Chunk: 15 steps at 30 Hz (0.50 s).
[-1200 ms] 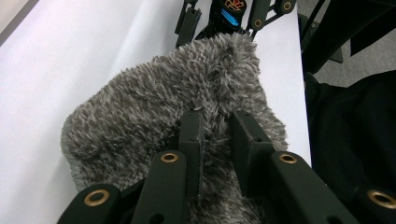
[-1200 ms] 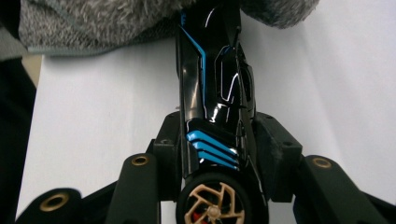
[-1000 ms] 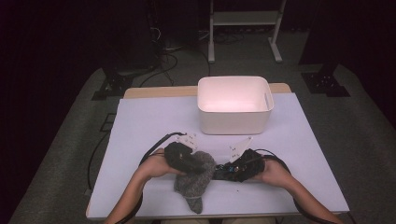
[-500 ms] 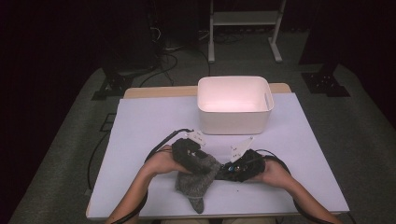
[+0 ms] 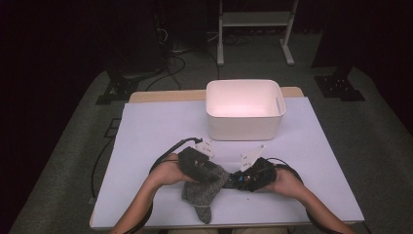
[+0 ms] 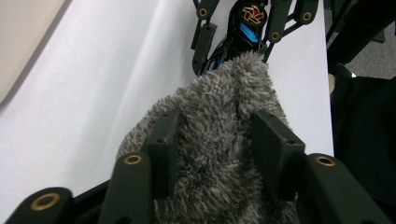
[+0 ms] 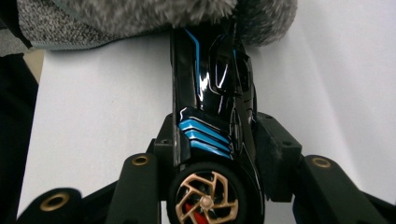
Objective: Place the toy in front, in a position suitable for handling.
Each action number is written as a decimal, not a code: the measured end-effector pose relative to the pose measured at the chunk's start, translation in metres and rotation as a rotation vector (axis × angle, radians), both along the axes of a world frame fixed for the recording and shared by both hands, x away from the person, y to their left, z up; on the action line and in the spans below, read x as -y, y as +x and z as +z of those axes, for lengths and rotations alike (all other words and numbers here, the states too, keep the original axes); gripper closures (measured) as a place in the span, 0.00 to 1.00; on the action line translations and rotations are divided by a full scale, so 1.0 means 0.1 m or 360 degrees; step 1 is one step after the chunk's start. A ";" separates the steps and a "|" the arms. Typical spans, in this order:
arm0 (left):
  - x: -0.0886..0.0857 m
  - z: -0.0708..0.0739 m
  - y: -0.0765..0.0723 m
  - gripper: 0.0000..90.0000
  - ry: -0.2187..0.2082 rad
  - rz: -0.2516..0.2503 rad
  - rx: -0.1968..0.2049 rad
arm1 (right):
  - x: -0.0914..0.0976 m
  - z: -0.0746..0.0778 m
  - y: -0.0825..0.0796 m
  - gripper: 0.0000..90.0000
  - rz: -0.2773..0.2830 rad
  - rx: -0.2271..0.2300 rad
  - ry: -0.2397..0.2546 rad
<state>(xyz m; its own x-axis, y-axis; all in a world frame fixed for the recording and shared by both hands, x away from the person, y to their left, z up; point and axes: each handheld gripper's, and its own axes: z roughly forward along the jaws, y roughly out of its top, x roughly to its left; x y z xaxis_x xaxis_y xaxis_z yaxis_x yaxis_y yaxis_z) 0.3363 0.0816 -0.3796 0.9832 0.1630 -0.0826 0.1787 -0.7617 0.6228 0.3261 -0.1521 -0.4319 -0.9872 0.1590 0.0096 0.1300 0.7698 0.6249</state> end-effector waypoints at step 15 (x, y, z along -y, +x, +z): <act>-0.03 0.07 -0.03 0.92 0.0028 -0.0022 0.0099 | -0.26 0.05 0.03 0.61 0.0069 0.0046 -0.0106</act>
